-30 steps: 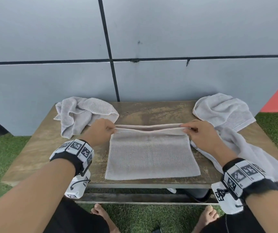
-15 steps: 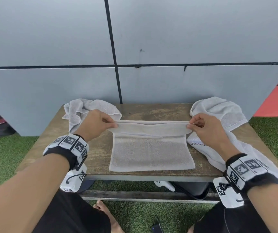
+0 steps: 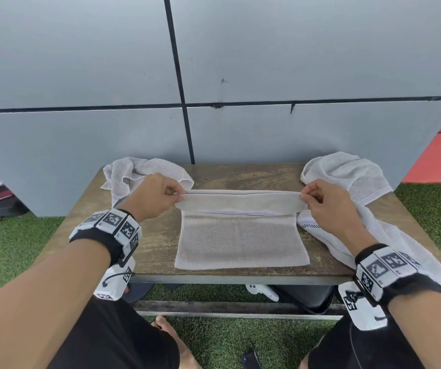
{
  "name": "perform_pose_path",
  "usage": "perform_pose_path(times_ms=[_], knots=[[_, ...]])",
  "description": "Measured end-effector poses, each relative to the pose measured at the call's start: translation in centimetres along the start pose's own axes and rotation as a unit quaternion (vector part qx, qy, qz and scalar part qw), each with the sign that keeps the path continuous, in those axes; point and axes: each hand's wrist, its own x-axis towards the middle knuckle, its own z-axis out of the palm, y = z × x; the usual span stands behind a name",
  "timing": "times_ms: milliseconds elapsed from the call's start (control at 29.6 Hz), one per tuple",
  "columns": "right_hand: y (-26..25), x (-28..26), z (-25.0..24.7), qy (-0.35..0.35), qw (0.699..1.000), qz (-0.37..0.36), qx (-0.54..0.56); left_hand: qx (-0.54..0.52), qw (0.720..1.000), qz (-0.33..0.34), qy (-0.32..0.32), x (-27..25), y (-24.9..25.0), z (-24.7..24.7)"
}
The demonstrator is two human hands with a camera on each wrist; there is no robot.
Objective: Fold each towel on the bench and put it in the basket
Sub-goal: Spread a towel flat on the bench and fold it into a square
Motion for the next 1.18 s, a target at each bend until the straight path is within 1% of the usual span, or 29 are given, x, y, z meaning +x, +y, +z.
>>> perform_pose_path(times_ms=[337,506,607,709,810,945,1046,1181], knots=[[-0.4,-0.1,0.1,0.004,0.999,-0.01,-0.034,-0.005,1.0,-0.001,-0.002,-0.2,0.2,-0.2],[-0.1,0.1,0.2,0.003,0.999,-0.008,-0.032,-0.005,1.0,0.002,0.003,-0.3,0.2,-0.1],[-0.1,0.3,0.3,-0.01,0.999,-0.008,-0.029,-0.005,1.0,0.0,0.002,-0.3,0.3,-0.3],[-0.7,1.2,-0.2,-0.024,0.997,-0.026,-0.062,0.001,1.0,0.01,0.004,-0.1,1.0,-1.3],[-2.5,3.3,-1.5,-0.016,0.993,-0.065,-0.095,0.034,0.998,0.032,0.039,1.2,2.3,-3.3],[-6.7,7.1,-4.6,0.028,0.984,-0.124,-0.128,0.109,0.987,0.063,0.098,3.9,4.6,-7.5],[-9.8,9.8,-6.9,0.061,0.977,-0.153,-0.136,0.113,0.98,0.067,0.146,5.4,6.7,-10.5],[-12.7,11.7,-8.9,0.118,0.969,-0.182,-0.121,0.116,0.969,0.082,0.2,6.3,9.0,-13.2]])
